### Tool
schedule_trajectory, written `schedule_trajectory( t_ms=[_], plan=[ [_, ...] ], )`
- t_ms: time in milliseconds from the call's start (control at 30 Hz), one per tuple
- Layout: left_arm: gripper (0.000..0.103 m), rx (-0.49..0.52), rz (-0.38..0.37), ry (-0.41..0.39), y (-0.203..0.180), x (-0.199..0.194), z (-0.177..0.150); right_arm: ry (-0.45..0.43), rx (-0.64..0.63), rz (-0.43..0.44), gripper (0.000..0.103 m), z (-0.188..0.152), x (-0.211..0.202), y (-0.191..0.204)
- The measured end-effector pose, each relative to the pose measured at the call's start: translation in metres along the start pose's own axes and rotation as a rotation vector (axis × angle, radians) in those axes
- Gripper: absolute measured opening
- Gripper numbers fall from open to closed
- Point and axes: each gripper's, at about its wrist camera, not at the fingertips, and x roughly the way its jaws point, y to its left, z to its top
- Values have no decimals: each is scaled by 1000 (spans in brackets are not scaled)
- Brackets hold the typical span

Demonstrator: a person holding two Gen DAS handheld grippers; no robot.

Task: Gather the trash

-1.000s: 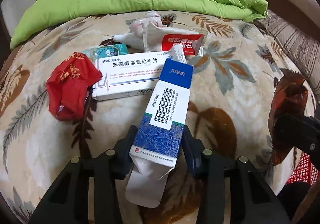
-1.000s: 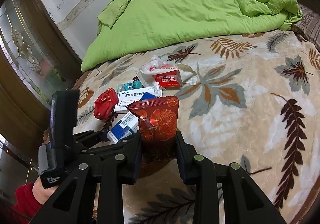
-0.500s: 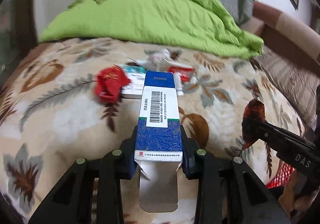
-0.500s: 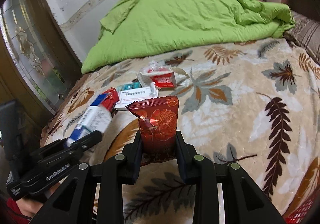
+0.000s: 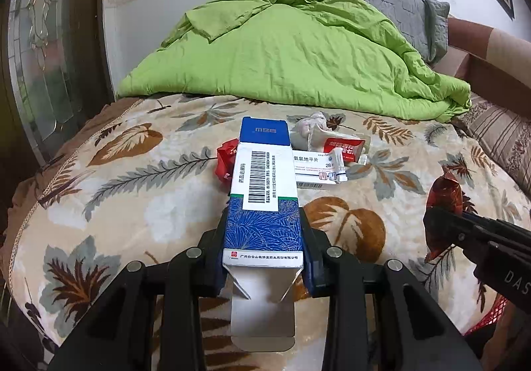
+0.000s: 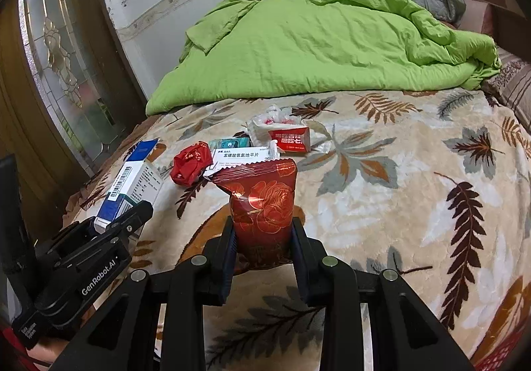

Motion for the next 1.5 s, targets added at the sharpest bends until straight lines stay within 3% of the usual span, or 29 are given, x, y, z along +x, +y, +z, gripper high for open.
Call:
schedule_trajectory(
  t_ms=[1500],
  plan=[
    [33,42,30,-39,-8,-4,0,8,8,-1,33,1,4,-3]
  ],
)
